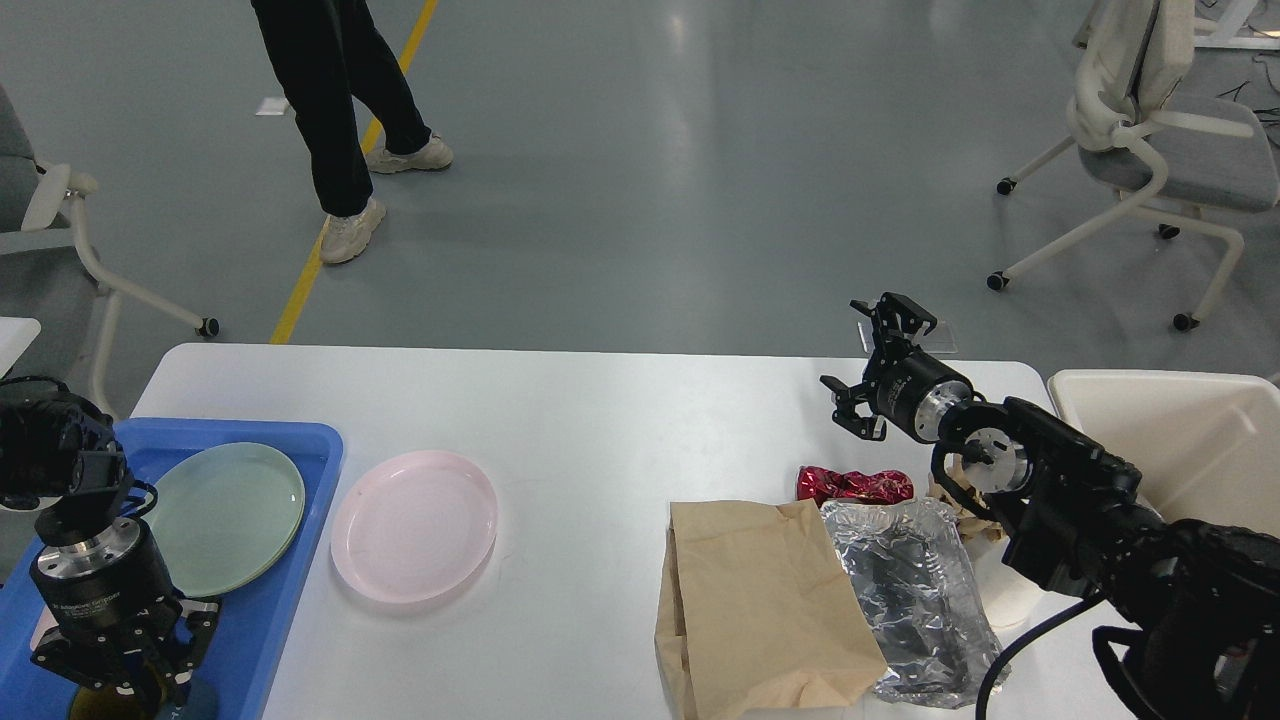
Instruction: Tidy desktop
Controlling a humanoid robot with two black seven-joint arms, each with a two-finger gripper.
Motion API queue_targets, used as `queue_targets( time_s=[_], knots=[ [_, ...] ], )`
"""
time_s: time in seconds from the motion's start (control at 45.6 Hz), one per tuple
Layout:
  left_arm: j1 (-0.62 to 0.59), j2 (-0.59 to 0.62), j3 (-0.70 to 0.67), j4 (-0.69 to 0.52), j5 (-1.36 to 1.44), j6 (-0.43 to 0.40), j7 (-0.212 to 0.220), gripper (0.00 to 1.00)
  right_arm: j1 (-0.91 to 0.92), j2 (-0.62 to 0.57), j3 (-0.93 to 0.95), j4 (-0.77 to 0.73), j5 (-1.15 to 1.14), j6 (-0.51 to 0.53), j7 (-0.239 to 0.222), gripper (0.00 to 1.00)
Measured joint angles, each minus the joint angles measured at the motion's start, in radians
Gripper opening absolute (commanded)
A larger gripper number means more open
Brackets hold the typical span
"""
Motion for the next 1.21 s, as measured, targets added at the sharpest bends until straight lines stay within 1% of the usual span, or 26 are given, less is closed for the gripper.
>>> queue_targets(
  time_s=[0.11, 0.153, 0.329, 0.438, 0.592, 0.789, 0.811, 0.921, 1.03, 1.206],
  knots=[
    [0.0, 0.0, 0.0, 0.0, 0.0, 0.0, -0.001, 0.78, 0.0, 0.0, 0.0, 0.0, 0.0, 0.0, 0.0, 1.0],
    [-0.001, 0.0, 0.0, 0.0, 0.0, 0.0, -0.001, 0.85, 0.0, 0.0, 0.0, 0.0, 0.0, 0.0, 0.0, 1.0],
    [-0.01, 0.004, -0.001, -0.002, -0.01, 0.0, -0.007, 0.92, 0.0, 0.0, 0.0, 0.0, 0.0, 0.0, 0.0, 1.0],
    [-0.046, 0.012, -0.001, -0.014, -0.011, 0.0, -0.006, 0.94, 0.0, 0.0, 0.0, 0.0, 0.0, 0.0, 0.0, 1.0],
    [-0.167, 0.018, 0.008, -0.048, -0.011, 0.0, -0.005, 0.95, 0.0, 0.0, 0.0, 0.0, 0.0, 0.0, 0.0, 1.0],
    [-0.382, 0.018, 0.035, -0.13, -0.011, 0.0, -0.003, 0.96, 0.0, 0.0, 0.0, 0.0, 0.0, 0.0, 0.0, 1.0],
    [-0.442, 0.018, 0.039, -0.152, -0.011, 0.0, -0.003, 0.96, 0.0, 0.0, 0.0, 0.0, 0.0, 0.0, 0.0, 1.0],
    [-0.527, 0.014, 0.042, -0.182, -0.011, 0.0, -0.006, 0.96, 0.0, 0.0, 0.001, 0.0, 0.0, 0.0, 0.0, 1.0],
    [-0.562, 0.004, 0.038, -0.193, -0.012, 0.0, -0.013, 0.96, 0.0, 0.0, 0.001, 0.0, 0.0, 0.0, 0.0, 1.0],
    [-0.548, -0.019, 0.031, -0.194, -0.036, 0.0, -0.017, 0.94, 0.0, 0.0, 0.0, 0.0, 0.0, 0.0, 0.0, 1.0]
  ],
)
